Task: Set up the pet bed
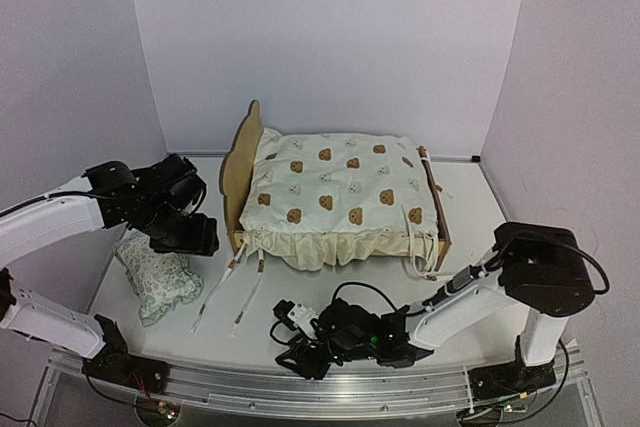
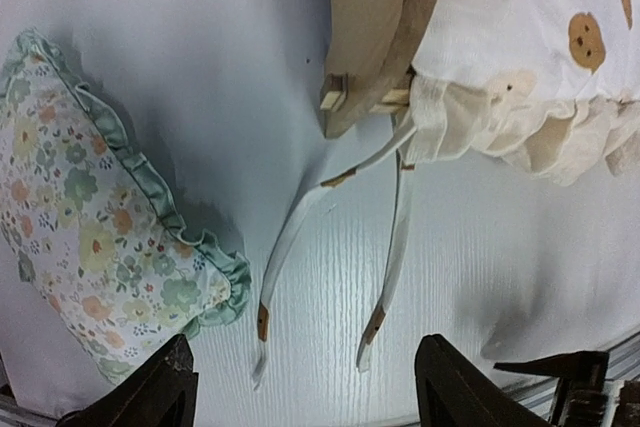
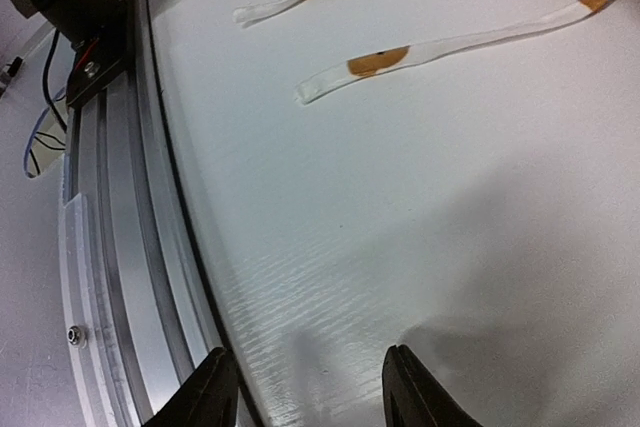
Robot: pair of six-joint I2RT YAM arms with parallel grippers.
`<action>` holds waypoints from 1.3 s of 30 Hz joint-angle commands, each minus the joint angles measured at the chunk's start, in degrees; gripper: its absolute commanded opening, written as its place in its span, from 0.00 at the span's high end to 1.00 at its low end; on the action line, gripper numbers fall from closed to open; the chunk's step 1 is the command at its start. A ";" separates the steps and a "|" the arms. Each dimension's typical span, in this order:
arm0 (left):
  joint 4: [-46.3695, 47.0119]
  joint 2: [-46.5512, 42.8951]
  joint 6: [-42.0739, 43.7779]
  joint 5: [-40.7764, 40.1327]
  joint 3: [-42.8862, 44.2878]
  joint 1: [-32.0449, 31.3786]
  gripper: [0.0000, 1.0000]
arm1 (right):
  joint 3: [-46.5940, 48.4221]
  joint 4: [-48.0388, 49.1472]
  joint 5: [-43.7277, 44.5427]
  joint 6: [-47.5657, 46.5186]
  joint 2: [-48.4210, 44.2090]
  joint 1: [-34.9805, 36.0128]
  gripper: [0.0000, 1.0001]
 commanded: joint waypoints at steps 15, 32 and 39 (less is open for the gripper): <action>-1.48 5.90 -10.12 0.97 -7.26 -9.93 0.32 | -2.03 -14.46 17.35 -2.12 -9.17 0.10 0.42; 4.34 13.36 -16.61 0.96 -15.61 -9.74 0.37 | -2.64 -15.71 15.46 1.48 -8.72 0.08 0.43; 9.15 16.03 -17.57 1.51 -19.33 -9.14 0.39 | -2.96 -15.88 14.72 2.36 -8.35 0.09 0.43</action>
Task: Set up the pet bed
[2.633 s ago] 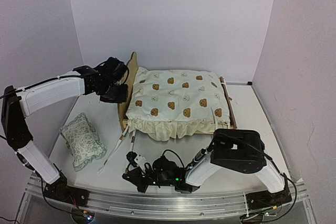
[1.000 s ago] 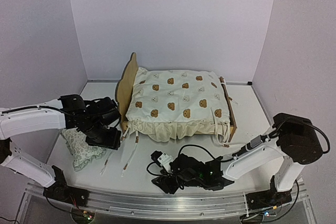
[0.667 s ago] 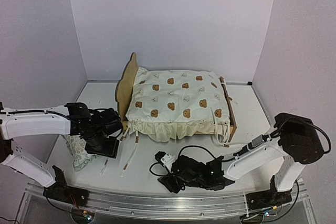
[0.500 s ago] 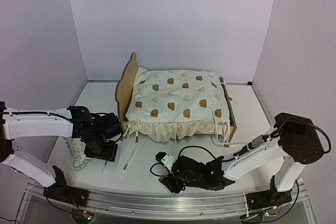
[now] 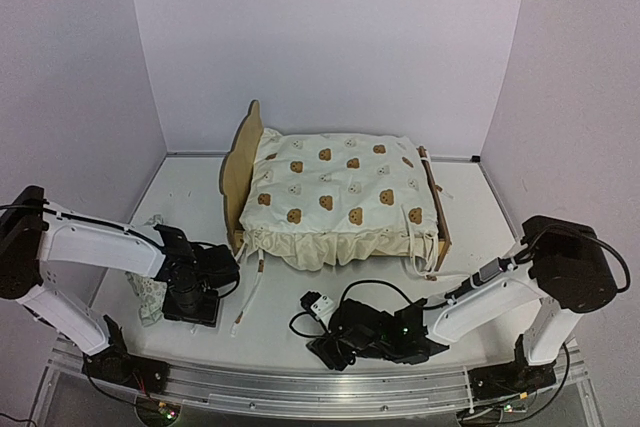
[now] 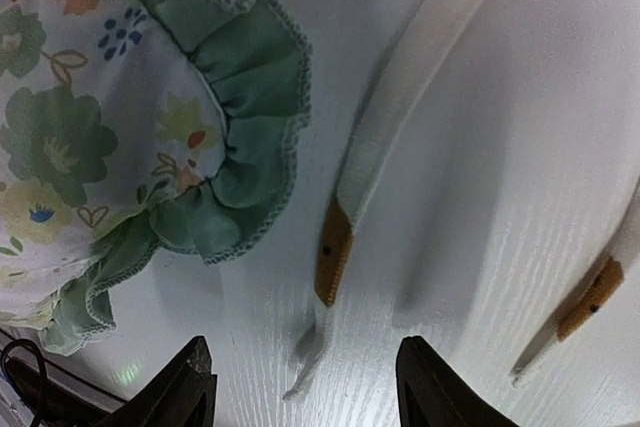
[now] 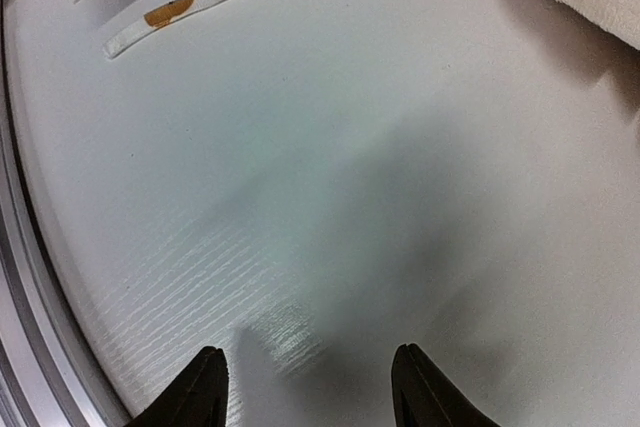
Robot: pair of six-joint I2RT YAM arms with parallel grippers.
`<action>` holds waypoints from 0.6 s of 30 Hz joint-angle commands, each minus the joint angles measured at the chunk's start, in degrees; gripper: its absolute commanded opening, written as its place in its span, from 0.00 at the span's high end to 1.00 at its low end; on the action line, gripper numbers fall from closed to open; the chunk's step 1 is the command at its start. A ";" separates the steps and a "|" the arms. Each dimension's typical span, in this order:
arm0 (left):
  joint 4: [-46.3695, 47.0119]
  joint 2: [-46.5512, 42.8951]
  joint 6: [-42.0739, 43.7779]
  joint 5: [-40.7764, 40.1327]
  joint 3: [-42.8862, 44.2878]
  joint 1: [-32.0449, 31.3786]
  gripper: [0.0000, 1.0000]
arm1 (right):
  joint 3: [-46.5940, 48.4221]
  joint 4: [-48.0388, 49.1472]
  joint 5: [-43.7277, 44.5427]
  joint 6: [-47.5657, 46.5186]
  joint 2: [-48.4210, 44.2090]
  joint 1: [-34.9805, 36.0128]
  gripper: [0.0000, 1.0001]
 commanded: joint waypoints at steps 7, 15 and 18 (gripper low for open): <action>4.53 0.99 -1.60 0.18 -1.51 0.45 0.41 | -0.19 -0.54 -0.57 0.81 -1.36 0.09 0.43; 7.86 1.76 -0.99 1.55 -3.59 0.45 0.55 | 0.08 -0.80 -0.06 0.05 -1.00 0.09 0.43; 8.77 2.40 -1.07 1.70 -3.95 0.45 0.71 | 0.20 -1.06 -0.06 -0.33 -1.08 0.09 0.43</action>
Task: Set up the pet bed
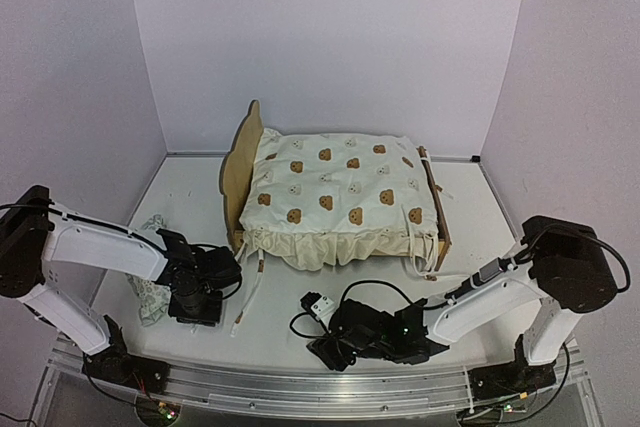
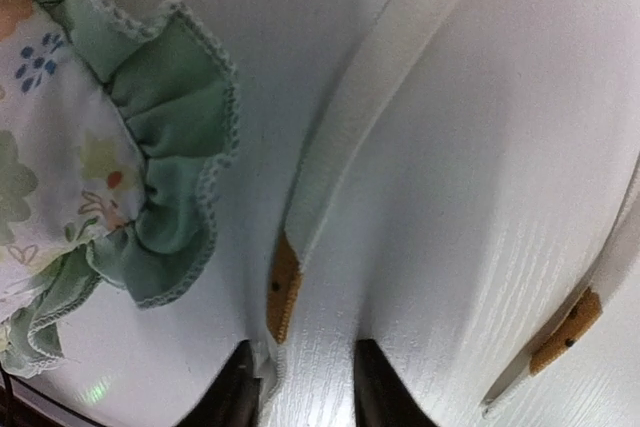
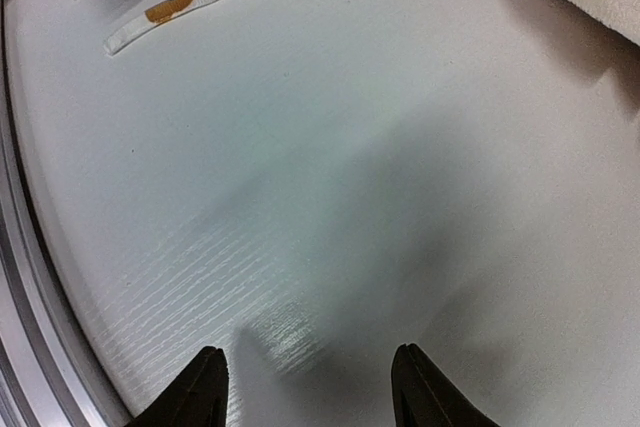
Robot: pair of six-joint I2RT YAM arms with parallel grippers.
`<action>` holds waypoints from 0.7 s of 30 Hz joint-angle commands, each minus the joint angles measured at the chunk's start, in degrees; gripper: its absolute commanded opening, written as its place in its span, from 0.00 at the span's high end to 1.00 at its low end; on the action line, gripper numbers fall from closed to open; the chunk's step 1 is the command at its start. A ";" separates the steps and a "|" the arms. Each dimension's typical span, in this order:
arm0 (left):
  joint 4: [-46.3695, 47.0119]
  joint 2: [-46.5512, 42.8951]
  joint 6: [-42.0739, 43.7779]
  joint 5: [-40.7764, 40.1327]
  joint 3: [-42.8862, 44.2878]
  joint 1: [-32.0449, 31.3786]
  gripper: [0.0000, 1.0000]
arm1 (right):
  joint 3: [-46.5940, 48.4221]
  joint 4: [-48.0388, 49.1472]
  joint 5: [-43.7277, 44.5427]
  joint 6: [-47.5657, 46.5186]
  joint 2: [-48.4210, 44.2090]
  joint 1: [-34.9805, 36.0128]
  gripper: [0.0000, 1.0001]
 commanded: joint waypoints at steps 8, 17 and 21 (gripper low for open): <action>3.22 1.32 -0.29 0.75 -1.46 0.27 0.97 | -0.39 -1.46 0.71 -0.72 -2.41 0.11 0.43; 11.44 2.88 2.17 6.39 0.12 -0.84 1.00 | -2.31 -3.99 2.33 -0.74 -5.92 0.08 0.43; 13.02 2.95 3.15 7.82 0.96 -0.95 0.99 | -3.34 -5.26 3.60 -0.46 -7.58 0.08 0.43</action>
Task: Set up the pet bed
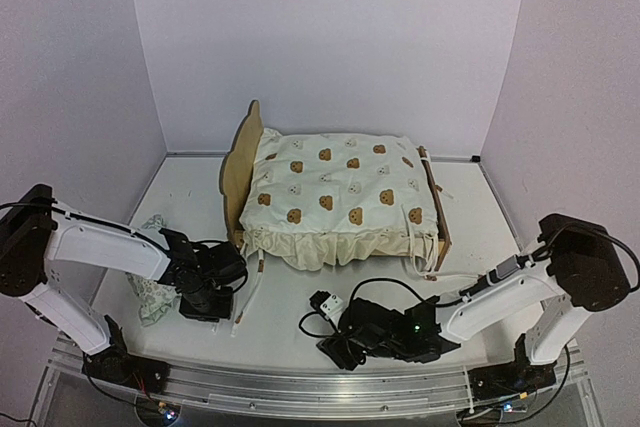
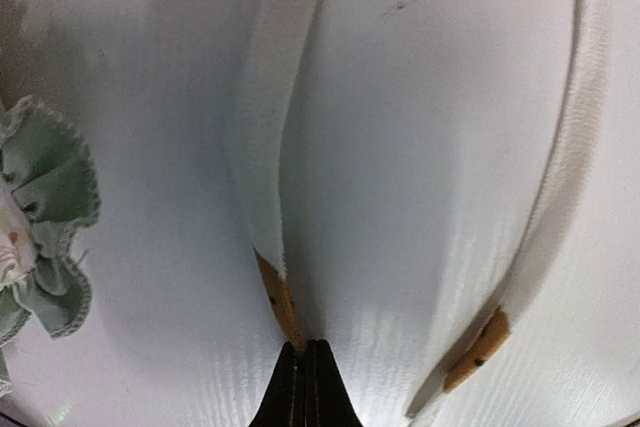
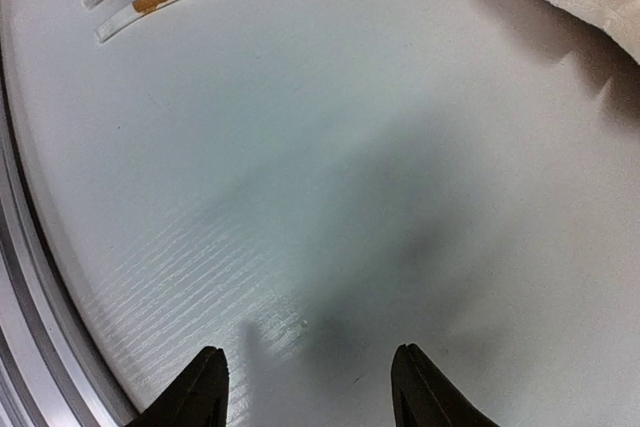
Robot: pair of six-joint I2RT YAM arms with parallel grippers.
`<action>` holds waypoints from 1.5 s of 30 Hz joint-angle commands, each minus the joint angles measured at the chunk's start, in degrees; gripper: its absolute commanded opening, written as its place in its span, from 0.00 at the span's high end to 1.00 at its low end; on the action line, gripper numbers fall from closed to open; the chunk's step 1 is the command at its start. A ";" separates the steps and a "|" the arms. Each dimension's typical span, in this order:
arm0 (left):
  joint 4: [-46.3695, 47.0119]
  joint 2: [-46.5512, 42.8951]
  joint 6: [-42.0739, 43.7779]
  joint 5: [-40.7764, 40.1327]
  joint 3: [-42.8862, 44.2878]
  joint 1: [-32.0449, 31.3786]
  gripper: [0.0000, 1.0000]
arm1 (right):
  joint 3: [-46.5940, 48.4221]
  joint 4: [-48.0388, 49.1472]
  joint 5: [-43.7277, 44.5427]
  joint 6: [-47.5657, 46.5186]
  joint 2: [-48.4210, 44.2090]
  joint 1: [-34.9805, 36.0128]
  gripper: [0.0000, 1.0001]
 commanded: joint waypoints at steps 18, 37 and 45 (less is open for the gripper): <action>-8.03 1.33 0.96 1.53 10.42 -4.17 0.60 | 1.32 -2.79 2.06 0.51 -1.36 0.10 0.43; -3.52 12.11 5.36 0.52 13.32 -5.23 0.86 | 0.04 -3.57 3.39 1.13 -2.77 0.09 0.43; -8.88 6.26 4.95 -4.26 16.11 -5.31 1.00 | 1.03 -3.67 3.02 0.88 -1.85 0.09 0.43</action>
